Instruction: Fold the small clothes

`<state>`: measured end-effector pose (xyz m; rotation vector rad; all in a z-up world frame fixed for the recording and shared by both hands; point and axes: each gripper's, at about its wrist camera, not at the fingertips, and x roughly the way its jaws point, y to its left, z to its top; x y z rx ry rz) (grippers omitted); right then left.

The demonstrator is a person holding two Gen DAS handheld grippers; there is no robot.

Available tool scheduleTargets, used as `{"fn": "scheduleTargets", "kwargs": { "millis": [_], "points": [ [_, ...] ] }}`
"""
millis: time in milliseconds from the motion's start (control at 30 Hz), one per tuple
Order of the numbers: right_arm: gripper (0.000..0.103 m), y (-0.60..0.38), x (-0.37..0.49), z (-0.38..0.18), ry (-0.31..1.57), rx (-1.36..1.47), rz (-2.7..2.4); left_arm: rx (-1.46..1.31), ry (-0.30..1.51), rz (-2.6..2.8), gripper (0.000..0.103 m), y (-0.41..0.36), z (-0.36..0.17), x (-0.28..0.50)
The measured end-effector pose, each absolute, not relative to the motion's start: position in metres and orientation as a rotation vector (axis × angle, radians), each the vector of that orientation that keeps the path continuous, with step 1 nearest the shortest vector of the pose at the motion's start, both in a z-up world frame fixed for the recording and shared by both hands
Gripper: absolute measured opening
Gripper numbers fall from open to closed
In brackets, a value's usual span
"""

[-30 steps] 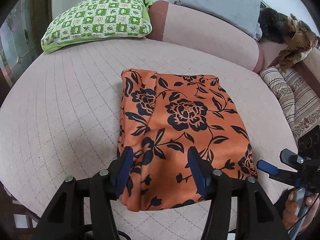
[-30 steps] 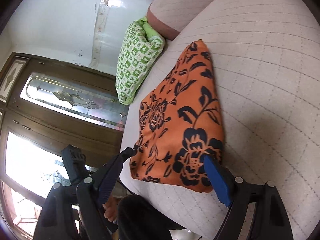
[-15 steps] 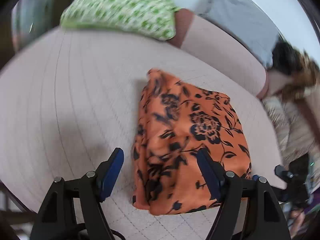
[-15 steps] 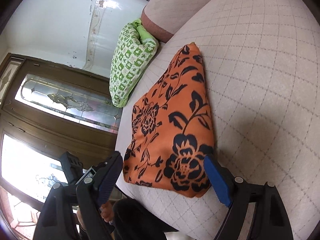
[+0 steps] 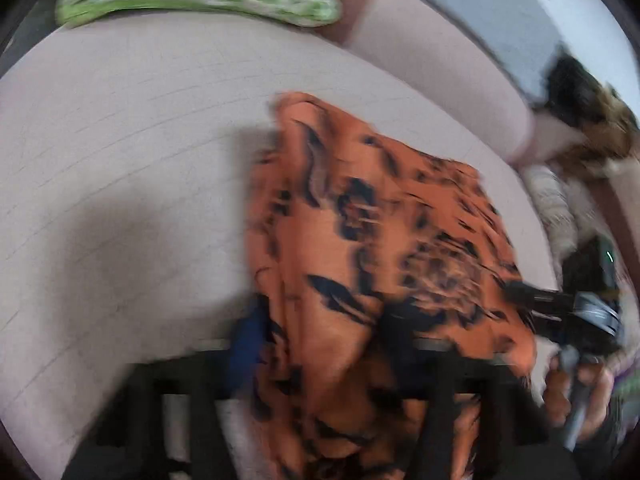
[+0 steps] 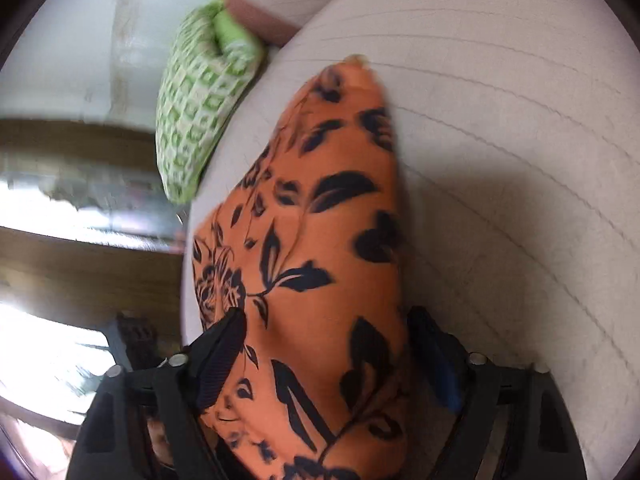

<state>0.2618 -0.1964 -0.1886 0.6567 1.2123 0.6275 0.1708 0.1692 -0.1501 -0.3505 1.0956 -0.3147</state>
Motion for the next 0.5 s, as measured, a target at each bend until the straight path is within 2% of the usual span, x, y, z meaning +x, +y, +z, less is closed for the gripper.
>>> {"fn": "scheduleTargets", "kwargs": {
  "millis": [67,133,400,500],
  "points": [
    [0.044,-0.186,0.258,-0.182,1.215,0.569,0.618,-0.329,1.092,-0.306,0.027,0.163,-0.142,0.17],
    [0.038,-0.187,0.257,-0.17,1.196,0.54,0.626,-0.321,1.052,-0.325,0.026,0.157,-0.126,0.166],
    [0.037,-0.231,0.256,-0.064,1.002,0.441,0.667,-0.3,0.882,-0.441,0.027,0.107,-0.037,0.176],
    [0.037,-0.265,0.265,-0.047,0.988,0.445,0.641,-0.284,0.884,-0.479,0.027,0.081,-0.032,0.185]
  ]
}}
